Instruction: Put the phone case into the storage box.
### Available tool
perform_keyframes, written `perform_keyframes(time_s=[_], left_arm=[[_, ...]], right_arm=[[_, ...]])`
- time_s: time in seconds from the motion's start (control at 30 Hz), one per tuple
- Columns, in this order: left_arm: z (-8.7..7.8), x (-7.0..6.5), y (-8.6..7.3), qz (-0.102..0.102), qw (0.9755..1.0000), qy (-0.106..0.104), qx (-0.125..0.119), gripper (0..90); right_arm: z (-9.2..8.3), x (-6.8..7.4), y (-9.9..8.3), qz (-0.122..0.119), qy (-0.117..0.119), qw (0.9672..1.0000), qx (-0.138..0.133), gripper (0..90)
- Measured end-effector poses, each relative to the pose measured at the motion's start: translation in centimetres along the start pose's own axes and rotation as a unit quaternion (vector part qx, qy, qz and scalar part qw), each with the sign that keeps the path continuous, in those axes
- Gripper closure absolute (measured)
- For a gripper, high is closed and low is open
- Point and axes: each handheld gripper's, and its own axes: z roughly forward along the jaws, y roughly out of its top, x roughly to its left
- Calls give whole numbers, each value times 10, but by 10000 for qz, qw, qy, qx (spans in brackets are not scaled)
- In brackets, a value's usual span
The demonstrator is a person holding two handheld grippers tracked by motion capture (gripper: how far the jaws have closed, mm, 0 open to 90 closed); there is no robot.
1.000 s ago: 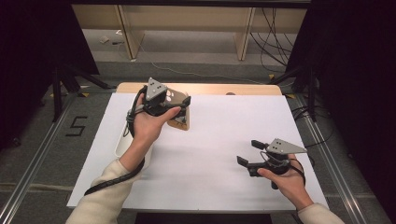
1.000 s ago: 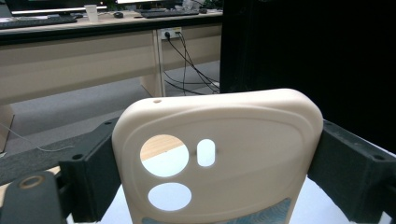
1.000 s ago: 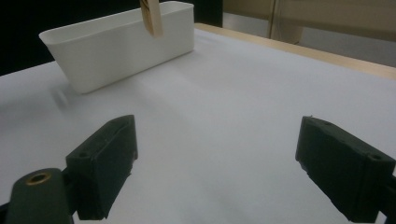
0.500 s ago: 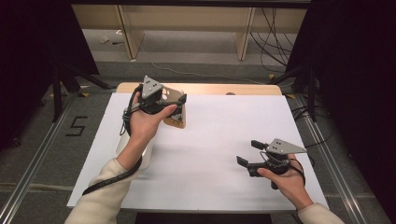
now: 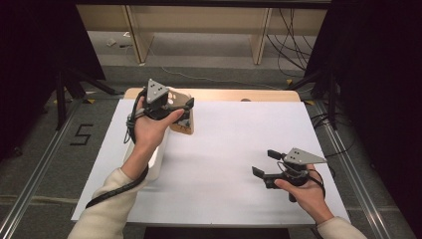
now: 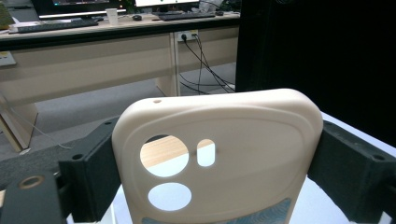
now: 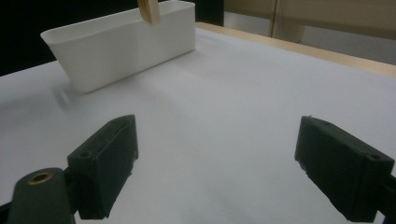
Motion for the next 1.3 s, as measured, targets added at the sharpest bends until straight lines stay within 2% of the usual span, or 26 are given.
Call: perform_keyframes(time_s=[0.53, 1.3], left_arm=[[-4, 12, 3, 18, 9999, 165, -17, 107], [-9, 29, 5, -64, 9991, 401, -72, 107]], right_arm=[[0, 0, 0, -8, 21, 10000, 30, 143], [1, 0, -1, 0, 28, 10000, 35, 149]])
